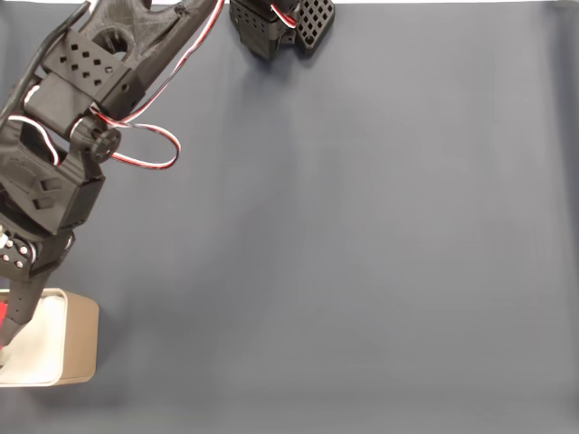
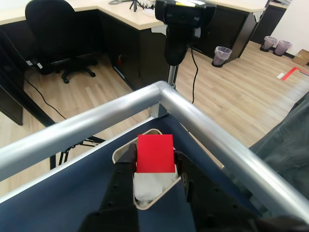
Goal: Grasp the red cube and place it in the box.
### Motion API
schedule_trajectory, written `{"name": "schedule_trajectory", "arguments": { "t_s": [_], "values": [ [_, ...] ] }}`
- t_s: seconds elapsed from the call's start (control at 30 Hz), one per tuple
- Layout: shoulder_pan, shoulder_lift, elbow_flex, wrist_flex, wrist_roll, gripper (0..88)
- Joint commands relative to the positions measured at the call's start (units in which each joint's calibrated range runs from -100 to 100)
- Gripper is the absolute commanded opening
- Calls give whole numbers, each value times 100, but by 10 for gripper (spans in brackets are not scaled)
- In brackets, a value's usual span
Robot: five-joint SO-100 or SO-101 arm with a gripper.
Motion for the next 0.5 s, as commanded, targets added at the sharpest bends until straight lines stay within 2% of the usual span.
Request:
{"name": "schedule_trajectory", "arguments": {
  "t_s": [0.0,0.47],
  "values": [
    [73,-519,-7,-33,88,22],
    [45,-606,102,-41,132,24]
  ]
}}
